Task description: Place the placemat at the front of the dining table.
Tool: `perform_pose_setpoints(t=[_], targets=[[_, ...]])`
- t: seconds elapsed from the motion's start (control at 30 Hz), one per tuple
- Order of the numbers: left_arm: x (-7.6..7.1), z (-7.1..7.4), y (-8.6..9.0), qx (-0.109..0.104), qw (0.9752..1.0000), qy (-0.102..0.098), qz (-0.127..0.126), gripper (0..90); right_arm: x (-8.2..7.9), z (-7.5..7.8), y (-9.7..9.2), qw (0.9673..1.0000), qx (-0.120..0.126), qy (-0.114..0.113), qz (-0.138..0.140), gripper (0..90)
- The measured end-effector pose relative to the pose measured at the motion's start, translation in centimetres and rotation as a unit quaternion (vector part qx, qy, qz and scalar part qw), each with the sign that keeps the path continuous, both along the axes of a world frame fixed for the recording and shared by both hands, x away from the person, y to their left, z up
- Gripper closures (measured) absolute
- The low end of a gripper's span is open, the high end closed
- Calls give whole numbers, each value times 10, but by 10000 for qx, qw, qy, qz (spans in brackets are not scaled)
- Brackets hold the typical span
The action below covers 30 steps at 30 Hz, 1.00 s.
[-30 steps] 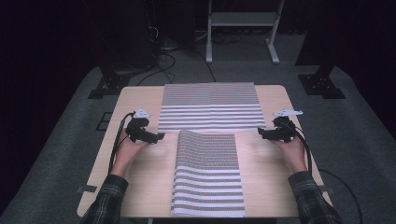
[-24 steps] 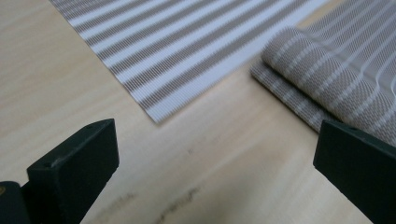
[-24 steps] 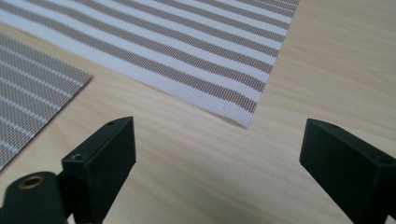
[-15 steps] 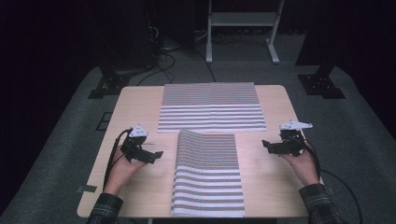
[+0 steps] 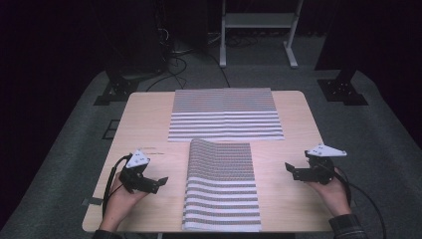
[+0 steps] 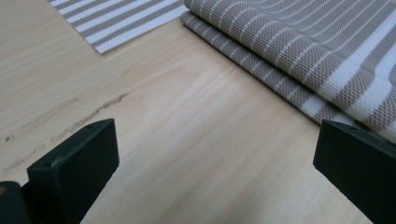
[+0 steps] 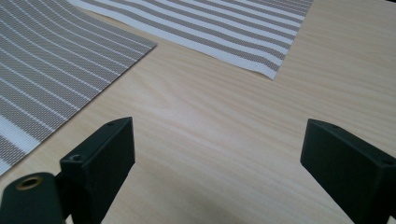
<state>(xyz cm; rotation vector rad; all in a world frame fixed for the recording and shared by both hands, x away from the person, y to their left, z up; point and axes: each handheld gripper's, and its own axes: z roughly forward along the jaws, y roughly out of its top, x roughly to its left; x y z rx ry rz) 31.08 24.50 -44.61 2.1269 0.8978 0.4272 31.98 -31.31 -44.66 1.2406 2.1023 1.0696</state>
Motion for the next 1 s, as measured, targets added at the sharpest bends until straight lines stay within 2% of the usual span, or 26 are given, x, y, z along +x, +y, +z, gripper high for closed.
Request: perform_pose_setpoints(t=[0.2, 0.4, 0.6, 0.7, 0.77, 0.8, 0.87, 1.0], targets=[[-13, -7, 9, 60, 10000, -11, 53, 0, -16, -2, 1, 9999, 68, -72, 87, 88], [-25, -16, 19, 85, 9998, 112, 113, 0, -34, -9, -4, 9997, 61, -171, 176, 88], [-35, -23, 27, 86, 9997, 153, 169, 0, -44, -16, -13, 9997, 184, -70, 120, 88], [-37, -27, 30, 216, 9994, 220, 175, 0, -51, -22, -19, 9999, 98, -8, 66, 88], [-37, -29, 30, 226, 9993, 249, 186, 0, -52, -23, -20, 10000, 86, 17, 48, 88], [-36, -29, 29, 253, 9992, 253, 169, 0, -53, -27, -22, 9999, 20, 132, 37, 88], [-36, -30, 28, 266, 9992, 242, 156, 0, -53, -28, -22, 9999, 7, 152, 44, 88], [-35, -34, 25, 381, 9987, 309, 102, 0, -53, -35, -23, 9991, -150, 382, 61, 88]])
